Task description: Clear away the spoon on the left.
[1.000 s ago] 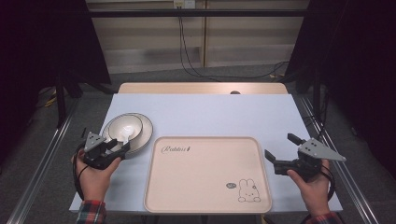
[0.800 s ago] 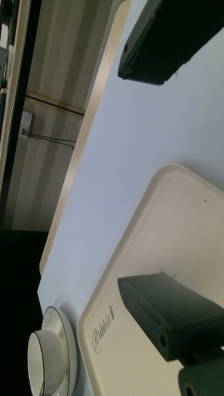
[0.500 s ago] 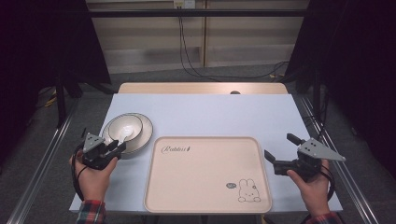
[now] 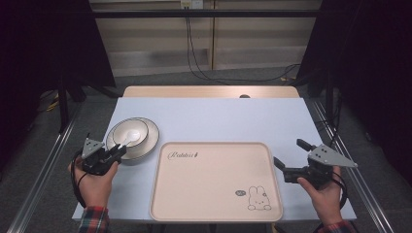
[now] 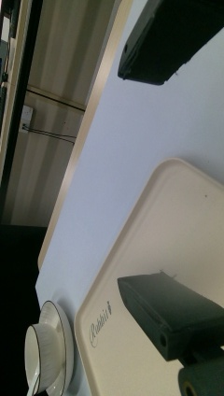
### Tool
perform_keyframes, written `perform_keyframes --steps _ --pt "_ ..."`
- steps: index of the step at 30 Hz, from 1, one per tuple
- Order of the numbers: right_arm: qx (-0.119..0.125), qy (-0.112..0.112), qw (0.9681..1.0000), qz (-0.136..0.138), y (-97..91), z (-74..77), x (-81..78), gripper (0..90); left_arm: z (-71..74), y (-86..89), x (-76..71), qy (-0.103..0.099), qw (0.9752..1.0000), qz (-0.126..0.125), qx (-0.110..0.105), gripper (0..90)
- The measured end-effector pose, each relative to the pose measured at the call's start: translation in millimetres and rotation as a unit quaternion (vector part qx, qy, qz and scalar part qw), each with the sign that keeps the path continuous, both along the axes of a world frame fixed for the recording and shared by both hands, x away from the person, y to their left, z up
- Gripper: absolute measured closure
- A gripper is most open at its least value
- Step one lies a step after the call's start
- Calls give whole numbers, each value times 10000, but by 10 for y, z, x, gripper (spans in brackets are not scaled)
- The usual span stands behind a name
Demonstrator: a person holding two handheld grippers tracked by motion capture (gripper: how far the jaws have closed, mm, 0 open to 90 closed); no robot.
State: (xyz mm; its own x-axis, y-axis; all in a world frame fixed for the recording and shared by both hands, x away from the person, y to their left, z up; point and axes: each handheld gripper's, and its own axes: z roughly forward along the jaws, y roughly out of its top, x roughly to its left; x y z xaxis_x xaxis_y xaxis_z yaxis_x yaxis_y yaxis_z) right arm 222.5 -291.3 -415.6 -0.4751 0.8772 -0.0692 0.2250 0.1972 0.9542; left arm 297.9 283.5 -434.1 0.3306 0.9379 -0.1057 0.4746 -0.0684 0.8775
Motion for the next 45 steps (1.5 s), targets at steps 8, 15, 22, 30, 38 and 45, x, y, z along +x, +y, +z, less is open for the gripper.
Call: perform_keyframes --steps 8,15,22,30,38,45 --pt "-13 29 10000 54 20 -10 11 18 30 32 46 -107 9997 -53 -192 783" --pt "-12 47 10000 78 35 -6 -2 22 60 -14 75 -172 9996 -77 -196 855" --pt "-20 43 10000 62 28 -4 -5 22 93 -17 98 -230 9991 -129 -320 855" --pt "1 44 9999 91 40 0 -20 23 156 -55 174 -407 9985 -155 -338 854" --pt "9 44 9999 122 37 0 -22 23 231 -147 306 -661 9965 -257 -451 847" --pt "22 22 9999 131 24 4 -25 23 238 -239 452 -953 9935 -195 -585 842"
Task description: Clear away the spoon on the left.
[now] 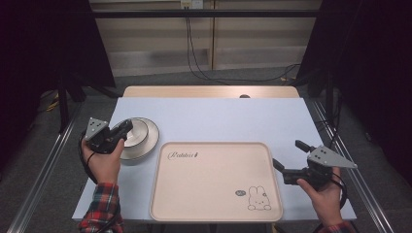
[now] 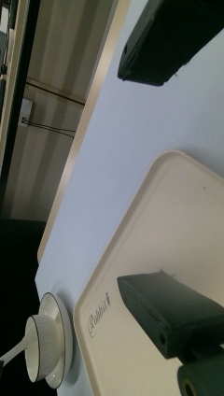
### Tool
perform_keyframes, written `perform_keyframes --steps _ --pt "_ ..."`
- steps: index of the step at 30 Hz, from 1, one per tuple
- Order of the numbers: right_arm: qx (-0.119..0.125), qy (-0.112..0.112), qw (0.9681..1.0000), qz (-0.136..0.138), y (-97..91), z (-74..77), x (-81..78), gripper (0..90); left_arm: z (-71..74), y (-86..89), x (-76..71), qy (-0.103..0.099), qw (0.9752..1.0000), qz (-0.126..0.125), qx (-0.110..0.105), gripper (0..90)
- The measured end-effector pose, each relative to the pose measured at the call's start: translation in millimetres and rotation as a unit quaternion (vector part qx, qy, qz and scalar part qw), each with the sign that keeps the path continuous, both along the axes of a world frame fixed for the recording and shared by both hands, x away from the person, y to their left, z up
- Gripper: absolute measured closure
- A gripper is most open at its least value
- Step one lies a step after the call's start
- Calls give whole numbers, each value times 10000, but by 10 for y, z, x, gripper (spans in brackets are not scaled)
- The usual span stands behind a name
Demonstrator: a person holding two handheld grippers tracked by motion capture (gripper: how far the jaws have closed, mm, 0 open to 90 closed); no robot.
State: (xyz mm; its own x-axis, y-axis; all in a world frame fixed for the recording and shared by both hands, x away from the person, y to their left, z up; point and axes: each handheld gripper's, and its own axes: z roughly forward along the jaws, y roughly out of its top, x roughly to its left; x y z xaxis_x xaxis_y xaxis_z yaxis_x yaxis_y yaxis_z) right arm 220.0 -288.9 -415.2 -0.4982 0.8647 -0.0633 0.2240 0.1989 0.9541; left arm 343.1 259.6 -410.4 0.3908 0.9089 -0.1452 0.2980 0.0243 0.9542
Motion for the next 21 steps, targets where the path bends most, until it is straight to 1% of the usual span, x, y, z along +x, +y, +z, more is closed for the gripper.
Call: perform_keyframes --steps 1,2,5,7,10,11,12,15,19,20,21 --pt "8 13 10000 -59 -2 1 -5 23 0 -15 20 -3 10000 -7 8 840" --pt "39 13 10000 -21 -10 1 -3 23 -2 -25 36 -14 10000 -20 -7 835" --pt "51 8 10000 -26 -17 1 -4 22 -31 -63 97 -38 10000 -17 16 826" --pt "50 2 10000 -27 -23 0 -5 22 -59 -89 136 -120 9999 7 27 823" --pt "93 15 9999 -66 -38 1 -9 22 -80 -109 180 -148 9999 -27 13 814" --pt "93 15 9999 -66 -38 1 -9 22 -86 -118 189 -163 9999 34 5 814" --pt "123 29 9999 -59 -47 -1 -10 21 -90 -123 200 -176 9998 23 19 814" --pt "109 36 9999 -76 -50 -3 -11 21 -89 -131 217 -176 9998 6 89 816" --pt "103 24 9999 -79 -54 -4 -8 19 -75 -89 216 -242 9996 122 36 839" --pt "109 28 9999 -78 -54 -3 -9 19 -67 -73 213 -230 9997 114 13 852" --pt "112 27 9999 -82 -55 -4 -9 19 -59 -57 214 -156 9998 82 -80 853"
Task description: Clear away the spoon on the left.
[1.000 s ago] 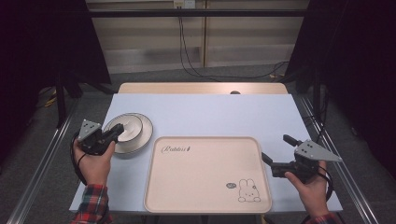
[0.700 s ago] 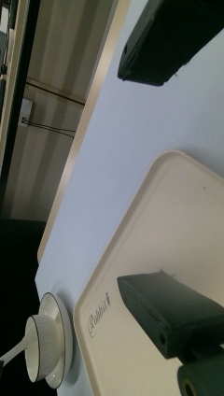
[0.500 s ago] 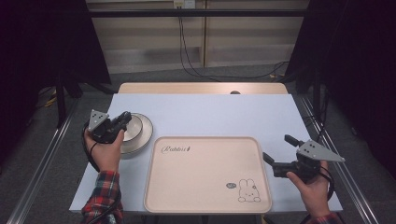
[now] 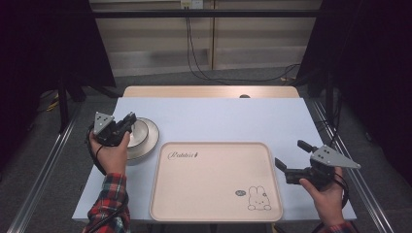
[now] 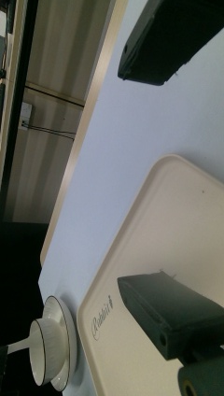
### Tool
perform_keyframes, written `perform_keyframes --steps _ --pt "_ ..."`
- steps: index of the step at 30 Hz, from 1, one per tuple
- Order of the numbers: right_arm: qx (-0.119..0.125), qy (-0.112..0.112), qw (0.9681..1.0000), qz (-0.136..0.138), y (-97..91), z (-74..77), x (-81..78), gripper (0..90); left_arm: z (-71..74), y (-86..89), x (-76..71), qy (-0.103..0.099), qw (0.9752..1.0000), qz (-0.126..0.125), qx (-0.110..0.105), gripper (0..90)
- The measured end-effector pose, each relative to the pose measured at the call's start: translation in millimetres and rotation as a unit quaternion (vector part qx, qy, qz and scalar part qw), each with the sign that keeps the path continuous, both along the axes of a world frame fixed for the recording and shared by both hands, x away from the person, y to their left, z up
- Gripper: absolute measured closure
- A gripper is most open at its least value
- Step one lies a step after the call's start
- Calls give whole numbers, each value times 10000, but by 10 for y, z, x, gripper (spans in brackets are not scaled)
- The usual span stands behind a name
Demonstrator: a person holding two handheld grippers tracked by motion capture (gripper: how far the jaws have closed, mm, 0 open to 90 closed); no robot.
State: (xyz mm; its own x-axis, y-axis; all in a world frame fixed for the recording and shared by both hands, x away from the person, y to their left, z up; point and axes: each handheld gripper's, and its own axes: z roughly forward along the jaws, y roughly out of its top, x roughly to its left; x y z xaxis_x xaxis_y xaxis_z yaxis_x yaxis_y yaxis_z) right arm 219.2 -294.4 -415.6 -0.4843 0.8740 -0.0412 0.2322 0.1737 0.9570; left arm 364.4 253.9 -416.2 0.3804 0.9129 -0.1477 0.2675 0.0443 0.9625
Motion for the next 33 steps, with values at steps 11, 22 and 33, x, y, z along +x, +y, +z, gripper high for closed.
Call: perform_keyframes --steps 11,22,33 --pt "-20 0 10000 -20 -2 0 4 18 175 92 -63 -38 9997 -103 -239 858" --pt "42 -12 10000 -9 -9 5 2 16 390 71 -115 -75 9987 -305 -401 859" --pt "36 -15 10000 -18 11 4 0 17 571 1 -162 -69 9966 -626 -527 859"
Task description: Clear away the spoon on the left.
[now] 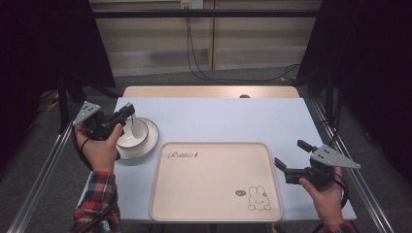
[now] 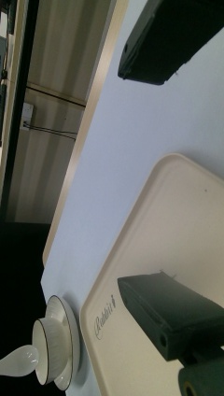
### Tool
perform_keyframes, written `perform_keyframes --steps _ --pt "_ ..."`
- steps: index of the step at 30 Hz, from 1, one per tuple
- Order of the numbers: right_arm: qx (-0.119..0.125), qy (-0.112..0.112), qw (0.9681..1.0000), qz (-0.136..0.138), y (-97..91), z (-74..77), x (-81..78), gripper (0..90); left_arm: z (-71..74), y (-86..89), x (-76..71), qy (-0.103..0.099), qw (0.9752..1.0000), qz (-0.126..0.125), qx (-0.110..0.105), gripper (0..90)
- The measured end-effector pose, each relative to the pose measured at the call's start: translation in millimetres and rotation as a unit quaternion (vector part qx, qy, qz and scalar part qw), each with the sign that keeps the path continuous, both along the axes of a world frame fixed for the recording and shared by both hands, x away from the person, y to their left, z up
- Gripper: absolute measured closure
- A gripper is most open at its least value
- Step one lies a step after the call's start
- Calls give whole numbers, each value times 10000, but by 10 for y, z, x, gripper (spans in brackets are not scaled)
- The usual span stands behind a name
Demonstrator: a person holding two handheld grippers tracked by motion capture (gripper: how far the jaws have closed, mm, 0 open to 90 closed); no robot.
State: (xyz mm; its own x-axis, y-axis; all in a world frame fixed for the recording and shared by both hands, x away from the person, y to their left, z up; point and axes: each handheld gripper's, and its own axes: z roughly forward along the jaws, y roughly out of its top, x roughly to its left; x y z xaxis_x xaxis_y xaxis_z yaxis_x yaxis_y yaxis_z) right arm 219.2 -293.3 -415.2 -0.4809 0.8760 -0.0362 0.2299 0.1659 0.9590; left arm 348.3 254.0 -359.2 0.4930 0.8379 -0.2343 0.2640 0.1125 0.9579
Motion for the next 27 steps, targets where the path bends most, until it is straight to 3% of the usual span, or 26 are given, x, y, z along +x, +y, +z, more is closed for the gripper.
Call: perform_keyframes --steps 11,14,18,19,27 --pt "-37 0 10000 -7 9 -1 2 17 98 -116 -50 68 9989 -444 -95 859" --pt "-42 4 10000 24 20 -1 1 18 101 -159 -63 119 9979 -600 -190 859" --pt "-50 0 10000 42 19 -2 1 18 89 -209 -84 170 9969 -760 -144 859" --pt "-49 5 10000 26 18 -2 0 18 84 -228 -89 186 9965 -779 -233 859" --pt "-76 12 10000 45 17 -1 -1 17 64 -282 -135 221 9949 -965 -201 859"
